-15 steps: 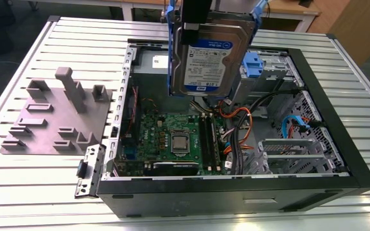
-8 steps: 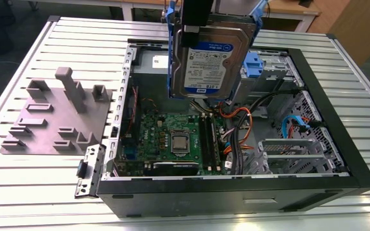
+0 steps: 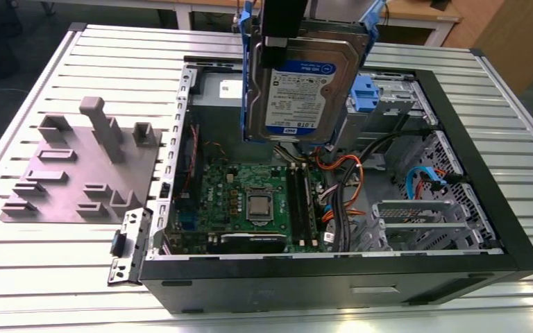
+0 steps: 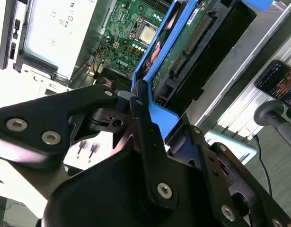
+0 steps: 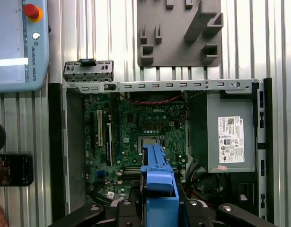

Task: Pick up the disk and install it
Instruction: 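Insert the disk into the insertion slot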

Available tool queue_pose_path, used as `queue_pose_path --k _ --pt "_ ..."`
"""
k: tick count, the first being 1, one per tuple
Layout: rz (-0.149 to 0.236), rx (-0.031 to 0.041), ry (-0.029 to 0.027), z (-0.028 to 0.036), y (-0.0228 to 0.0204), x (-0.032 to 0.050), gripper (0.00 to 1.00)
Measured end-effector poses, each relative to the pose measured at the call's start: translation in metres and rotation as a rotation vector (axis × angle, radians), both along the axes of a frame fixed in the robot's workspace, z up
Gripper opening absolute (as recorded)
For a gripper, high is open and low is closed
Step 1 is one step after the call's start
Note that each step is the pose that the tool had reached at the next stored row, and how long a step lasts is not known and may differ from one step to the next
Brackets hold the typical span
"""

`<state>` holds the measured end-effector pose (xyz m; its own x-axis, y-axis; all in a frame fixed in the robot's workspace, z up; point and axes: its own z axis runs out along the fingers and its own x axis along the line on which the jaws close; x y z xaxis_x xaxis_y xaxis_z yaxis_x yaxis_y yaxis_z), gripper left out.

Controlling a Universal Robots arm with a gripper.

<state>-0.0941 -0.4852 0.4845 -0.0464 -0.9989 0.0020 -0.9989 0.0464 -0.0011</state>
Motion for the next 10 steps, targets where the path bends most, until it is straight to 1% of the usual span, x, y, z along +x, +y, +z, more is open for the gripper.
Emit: queue_pose_path --k 5,10 --pt "0.000 0.0001 0.0000 -0.0001 -0.0001 0.0020 0.37" --pt "0.000 0.0000 0.0000 -0.0001 0.0000 0.0104 0.37"
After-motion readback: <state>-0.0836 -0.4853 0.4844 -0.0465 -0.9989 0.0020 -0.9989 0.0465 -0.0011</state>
